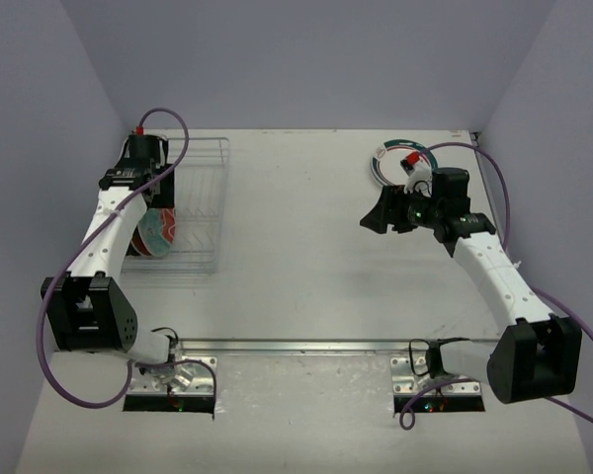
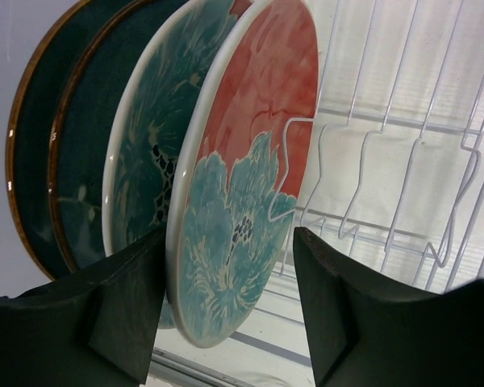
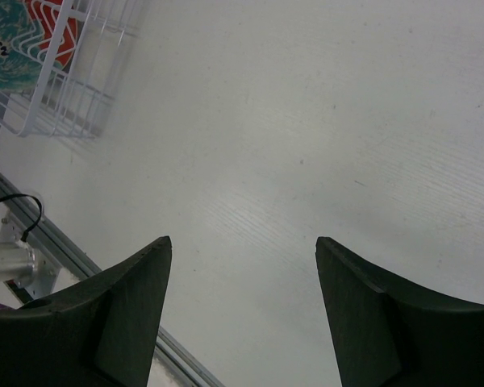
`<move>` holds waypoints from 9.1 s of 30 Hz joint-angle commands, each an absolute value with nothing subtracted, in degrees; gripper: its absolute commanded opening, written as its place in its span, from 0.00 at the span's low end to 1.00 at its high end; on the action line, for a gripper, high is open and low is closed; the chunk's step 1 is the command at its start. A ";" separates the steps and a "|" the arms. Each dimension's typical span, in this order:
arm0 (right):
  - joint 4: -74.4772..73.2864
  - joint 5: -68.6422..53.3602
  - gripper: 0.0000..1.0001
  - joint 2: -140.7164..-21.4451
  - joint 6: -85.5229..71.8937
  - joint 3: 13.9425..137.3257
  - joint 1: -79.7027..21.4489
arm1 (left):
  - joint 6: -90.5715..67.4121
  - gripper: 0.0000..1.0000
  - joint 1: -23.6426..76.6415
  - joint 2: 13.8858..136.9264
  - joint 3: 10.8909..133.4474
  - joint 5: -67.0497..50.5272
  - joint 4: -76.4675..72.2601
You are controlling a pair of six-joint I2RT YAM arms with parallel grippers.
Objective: Unload the plates from the dish rack
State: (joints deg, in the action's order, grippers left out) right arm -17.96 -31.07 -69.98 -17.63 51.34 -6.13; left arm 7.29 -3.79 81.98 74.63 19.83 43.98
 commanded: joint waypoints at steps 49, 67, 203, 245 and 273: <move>-6.14 -38.76 0.72 -68.24 -20.32 53.07 -9.70 | 6.69 0.00 -3.32 65.76 91.97 -38.71 45.74; -9.49 -44.42 0.68 -76.29 -13.37 61.19 -30.25 | 8.93 0.00 6.29 61.77 76.32 -52.09 47.55; -29.97 -19.40 0.70 -85.20 15.08 68.88 19.48 | 3.40 0.95 5.41 60.44 75.46 7.19 40.57; -26.36 -22.32 0.99 -62.71 10.77 60.51 2.94 | 11.65 0.73 -5.54 81.03 70.75 24.65 31.77; -29.36 -30.49 0.99 -63.63 4.62 60.56 2.90 | 12.17 0.03 -5.71 78.23 67.85 24.08 26.55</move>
State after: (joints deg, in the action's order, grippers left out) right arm -30.18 -28.13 -64.12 6.03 58.87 2.90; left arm 11.79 -5.46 82.06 64.11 23.62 30.24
